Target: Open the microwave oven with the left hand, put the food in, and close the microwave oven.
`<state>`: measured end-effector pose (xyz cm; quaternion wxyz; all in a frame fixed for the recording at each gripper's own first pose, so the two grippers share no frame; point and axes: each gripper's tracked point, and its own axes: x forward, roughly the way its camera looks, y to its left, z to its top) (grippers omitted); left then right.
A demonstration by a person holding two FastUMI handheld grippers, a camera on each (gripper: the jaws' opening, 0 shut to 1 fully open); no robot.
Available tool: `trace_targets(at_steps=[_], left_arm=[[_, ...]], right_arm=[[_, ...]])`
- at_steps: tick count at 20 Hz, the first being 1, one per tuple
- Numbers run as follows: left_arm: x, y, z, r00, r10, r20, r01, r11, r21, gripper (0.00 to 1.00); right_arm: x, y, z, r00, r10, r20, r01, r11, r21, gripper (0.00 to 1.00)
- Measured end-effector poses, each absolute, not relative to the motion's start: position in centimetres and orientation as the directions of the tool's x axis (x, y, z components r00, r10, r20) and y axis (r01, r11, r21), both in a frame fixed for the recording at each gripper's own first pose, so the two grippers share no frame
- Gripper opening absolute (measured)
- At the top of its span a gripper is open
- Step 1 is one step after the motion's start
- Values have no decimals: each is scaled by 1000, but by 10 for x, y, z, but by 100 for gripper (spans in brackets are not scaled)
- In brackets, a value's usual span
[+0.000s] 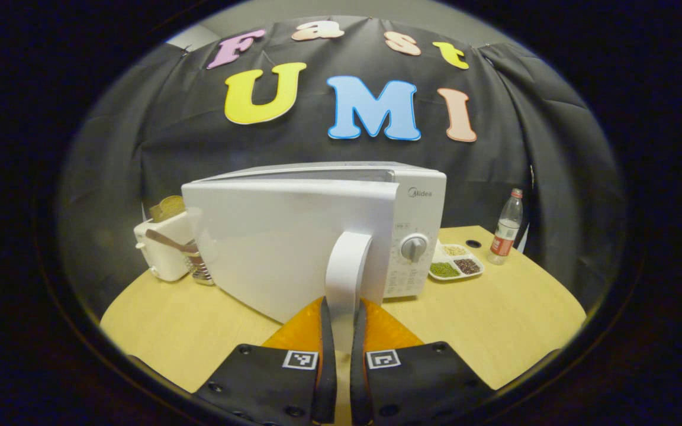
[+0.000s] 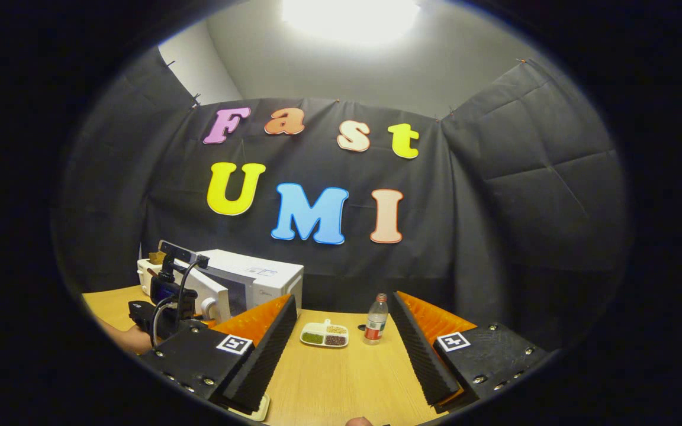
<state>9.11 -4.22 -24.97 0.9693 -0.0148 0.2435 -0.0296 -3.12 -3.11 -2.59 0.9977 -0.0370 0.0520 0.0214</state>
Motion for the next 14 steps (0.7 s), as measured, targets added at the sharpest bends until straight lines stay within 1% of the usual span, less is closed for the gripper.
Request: trace_targets(at_steps=[6, 14], left_arm=[[30, 27, -247, 874, 24, -485, -39, 999, -21, 17], [-15, 117, -247, 871, 107, -480, -125, 992, -6, 16]], right_arm=[[-23, 33, -23, 975, 202, -88, -207, 977, -54, 98], [-28, 120, -20, 932, 354, -73, -358, 932, -54, 98]])
